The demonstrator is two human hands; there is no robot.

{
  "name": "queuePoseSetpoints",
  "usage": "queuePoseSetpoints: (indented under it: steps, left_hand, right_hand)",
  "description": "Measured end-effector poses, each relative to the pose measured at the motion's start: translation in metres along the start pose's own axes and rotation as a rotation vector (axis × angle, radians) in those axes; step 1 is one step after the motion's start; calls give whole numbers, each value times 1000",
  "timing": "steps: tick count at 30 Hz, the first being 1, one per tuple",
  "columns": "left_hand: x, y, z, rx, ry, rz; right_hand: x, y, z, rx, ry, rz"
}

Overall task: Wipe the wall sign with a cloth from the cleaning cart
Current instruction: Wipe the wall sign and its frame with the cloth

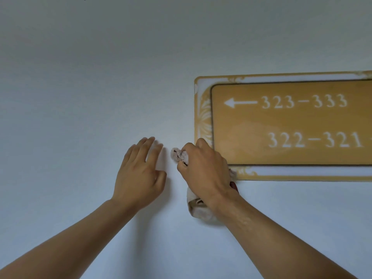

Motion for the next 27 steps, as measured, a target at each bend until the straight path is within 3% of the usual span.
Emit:
queuePoseSetpoints:
  steps: [6,10,27]
  left_hand:
    - [-56,-7,-5,-28,-78,-38]
    - [-94,-9,5,17,0,-108]
    - [-193,-27,43,7,194,-136]
  right_hand:
    - [-47,11,3,6,0,-75]
    - [-83,21,3,-6,7,-138]
    - [-234,52,9,-115,-42,-283]
Point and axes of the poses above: each hand's wrist, its own x-axis away from the middle knuckle, its own y-axis out of the back of the hand, z = x × y, the point moved 10 cm from there along -x, towards the middle knuckle, and after that the axes turned 9 degrees about -y, right-handed, at the moved point
